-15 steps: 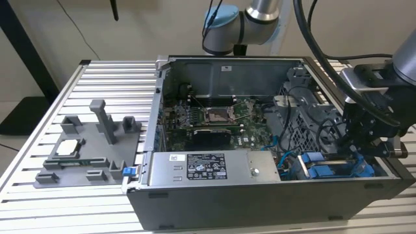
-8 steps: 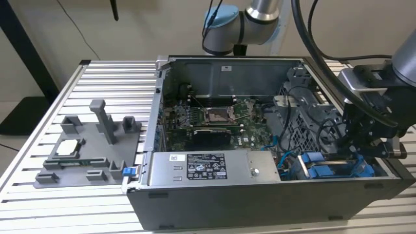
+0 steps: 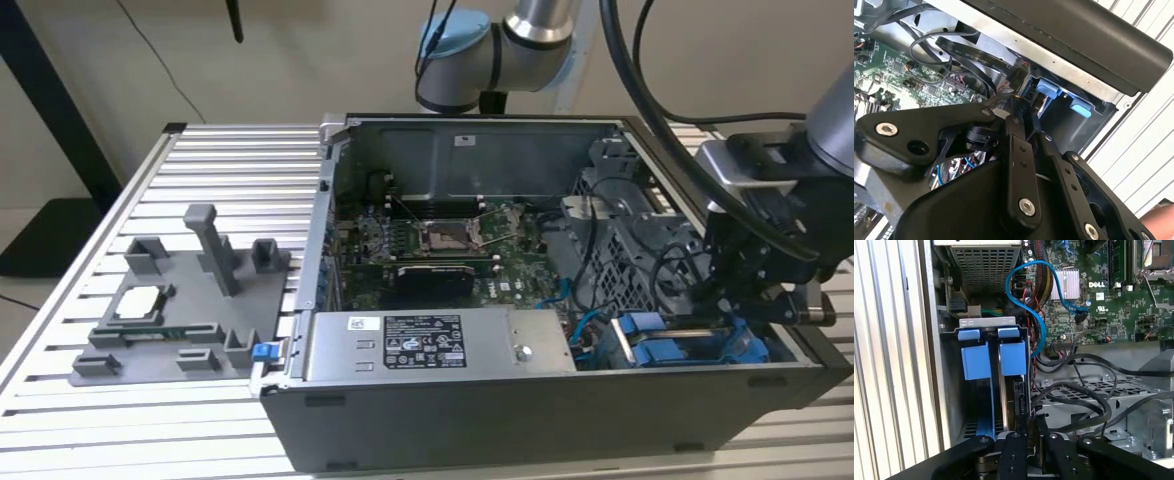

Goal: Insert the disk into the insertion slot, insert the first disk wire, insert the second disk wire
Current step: 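Insert the first disk wire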

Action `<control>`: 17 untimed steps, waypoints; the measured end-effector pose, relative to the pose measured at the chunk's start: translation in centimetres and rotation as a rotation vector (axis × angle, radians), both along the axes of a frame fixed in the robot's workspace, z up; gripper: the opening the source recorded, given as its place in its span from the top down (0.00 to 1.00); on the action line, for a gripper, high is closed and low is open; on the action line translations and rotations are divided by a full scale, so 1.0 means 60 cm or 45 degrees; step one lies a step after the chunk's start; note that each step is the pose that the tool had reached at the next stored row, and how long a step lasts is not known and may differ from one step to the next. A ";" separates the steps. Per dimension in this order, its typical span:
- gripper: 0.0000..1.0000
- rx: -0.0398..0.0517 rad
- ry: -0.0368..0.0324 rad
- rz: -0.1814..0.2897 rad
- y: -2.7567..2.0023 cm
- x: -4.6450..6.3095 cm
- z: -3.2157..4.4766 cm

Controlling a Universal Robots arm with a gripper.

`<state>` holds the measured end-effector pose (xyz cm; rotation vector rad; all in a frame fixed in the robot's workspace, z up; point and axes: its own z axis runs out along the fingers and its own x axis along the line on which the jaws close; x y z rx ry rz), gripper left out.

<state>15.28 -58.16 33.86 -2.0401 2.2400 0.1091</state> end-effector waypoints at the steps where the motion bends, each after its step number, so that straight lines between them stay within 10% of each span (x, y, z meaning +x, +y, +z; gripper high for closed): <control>1: 1.00 0.000 0.0000 0.000 -0.0002 0.000 0.000; 17: 1.00 -0.014 0.0000 0.000 -0.0007 0.000 -0.002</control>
